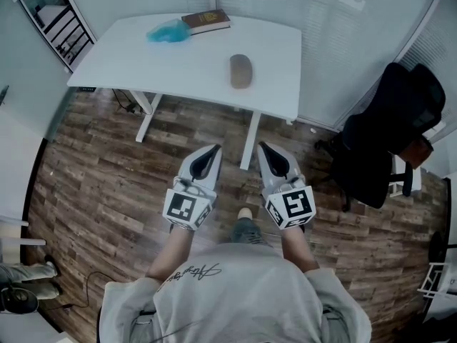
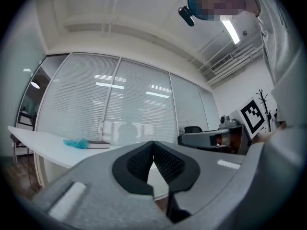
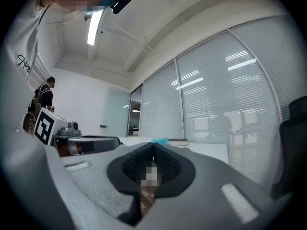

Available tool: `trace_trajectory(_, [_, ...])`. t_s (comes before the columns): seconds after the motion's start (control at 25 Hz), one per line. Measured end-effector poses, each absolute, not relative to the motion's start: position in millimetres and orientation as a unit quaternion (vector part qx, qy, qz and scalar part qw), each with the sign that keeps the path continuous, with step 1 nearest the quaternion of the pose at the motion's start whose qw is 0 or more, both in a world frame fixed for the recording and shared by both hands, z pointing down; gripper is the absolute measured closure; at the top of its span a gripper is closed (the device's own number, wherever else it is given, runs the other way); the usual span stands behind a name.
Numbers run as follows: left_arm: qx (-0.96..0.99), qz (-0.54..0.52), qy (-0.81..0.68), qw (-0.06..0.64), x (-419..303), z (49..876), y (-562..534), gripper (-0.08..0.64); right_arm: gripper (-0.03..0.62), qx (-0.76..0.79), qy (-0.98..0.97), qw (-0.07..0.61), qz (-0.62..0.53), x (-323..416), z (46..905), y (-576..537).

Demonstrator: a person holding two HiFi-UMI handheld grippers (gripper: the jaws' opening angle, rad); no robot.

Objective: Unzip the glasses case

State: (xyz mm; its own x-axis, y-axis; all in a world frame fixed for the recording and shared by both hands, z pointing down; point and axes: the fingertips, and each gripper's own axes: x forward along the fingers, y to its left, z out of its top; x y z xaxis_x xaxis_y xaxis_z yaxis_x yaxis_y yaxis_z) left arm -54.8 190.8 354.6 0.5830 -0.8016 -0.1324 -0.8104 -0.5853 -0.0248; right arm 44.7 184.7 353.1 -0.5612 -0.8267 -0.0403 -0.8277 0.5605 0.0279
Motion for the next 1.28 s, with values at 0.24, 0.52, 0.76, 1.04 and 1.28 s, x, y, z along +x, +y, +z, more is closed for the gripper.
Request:
trace_trajectory(0.24, [-0.886,0.052,0.459,0.044,-51,343,159,0.551,0.591,-0.463,0.886,0.012,0.024,48,345,153])
trace_trajectory(0.52, [-0.883,0.050,0.464,0.043,-43,340,119,0.551,0.591,-0.456,0.890,0.007,0.023,53,343,113])
trace_trajectory(0.76, [-0.880,0.049,0.471,0.043,-29,345,77,0.551,0.591,-0.444,0.896,0.002,0.019,64,346,71])
trace_trajectory(1.04, [-0.870,0.054,0.488,0.045,-16,338,49,0.551,0.591,-0.430,0.903,0.002,0.020,76,348,39])
trace_trajectory(1.28, [-0.871,0.051,0.487,0.044,-12,345,33,0.551,0.590,-0.426,0.904,0.003,0.017,79,349,22])
